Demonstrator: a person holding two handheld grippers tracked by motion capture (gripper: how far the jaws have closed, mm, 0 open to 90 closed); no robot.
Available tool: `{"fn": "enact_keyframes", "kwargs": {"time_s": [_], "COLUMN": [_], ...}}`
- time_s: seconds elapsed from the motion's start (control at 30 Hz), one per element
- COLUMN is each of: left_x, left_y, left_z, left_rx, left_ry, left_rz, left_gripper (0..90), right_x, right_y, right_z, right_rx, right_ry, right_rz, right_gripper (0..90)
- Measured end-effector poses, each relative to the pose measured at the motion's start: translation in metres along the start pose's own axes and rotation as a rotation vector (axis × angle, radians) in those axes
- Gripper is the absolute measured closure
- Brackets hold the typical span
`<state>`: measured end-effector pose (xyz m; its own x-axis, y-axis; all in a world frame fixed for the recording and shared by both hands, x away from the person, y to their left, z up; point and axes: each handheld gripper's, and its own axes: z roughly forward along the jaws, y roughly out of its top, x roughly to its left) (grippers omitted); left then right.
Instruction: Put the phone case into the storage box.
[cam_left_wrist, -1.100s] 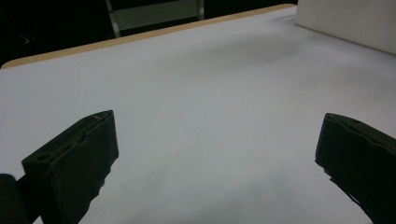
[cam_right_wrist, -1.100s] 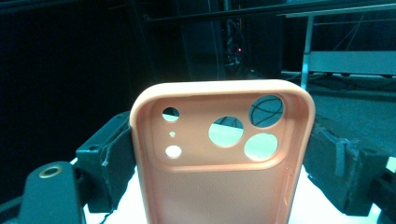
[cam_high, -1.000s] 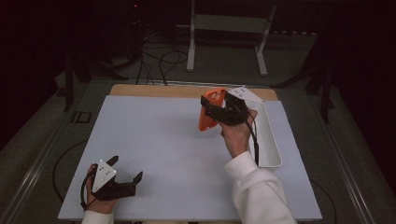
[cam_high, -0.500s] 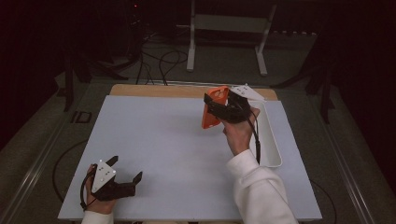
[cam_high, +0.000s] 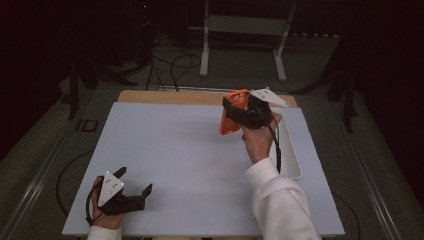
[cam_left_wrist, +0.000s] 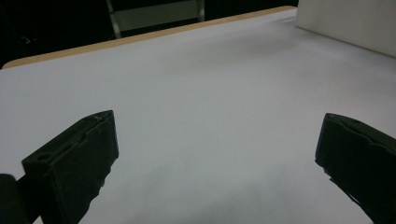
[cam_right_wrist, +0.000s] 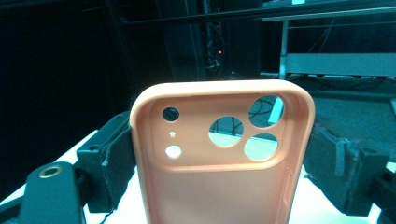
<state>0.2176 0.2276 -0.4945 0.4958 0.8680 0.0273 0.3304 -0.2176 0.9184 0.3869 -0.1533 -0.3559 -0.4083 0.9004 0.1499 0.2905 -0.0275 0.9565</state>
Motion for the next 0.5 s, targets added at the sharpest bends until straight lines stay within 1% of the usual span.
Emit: {"fn": "enact_keyframes", "kwargs": {"time_s": [0.5], "left_x": [0.0], "left_y": [0.0], "left_z": [0.0], "left_rx": [0.001], "left_ry": [0.001], "left_rz": [0.0], "left_gripper": [0.1], "right_x": [-0.011], "right_y": [0.003], "right_z": [0.003], "right_rx": [-0.002], "right_ry": [-0.041], "right_rz": [0.003], "right_gripper": [16.2]}}
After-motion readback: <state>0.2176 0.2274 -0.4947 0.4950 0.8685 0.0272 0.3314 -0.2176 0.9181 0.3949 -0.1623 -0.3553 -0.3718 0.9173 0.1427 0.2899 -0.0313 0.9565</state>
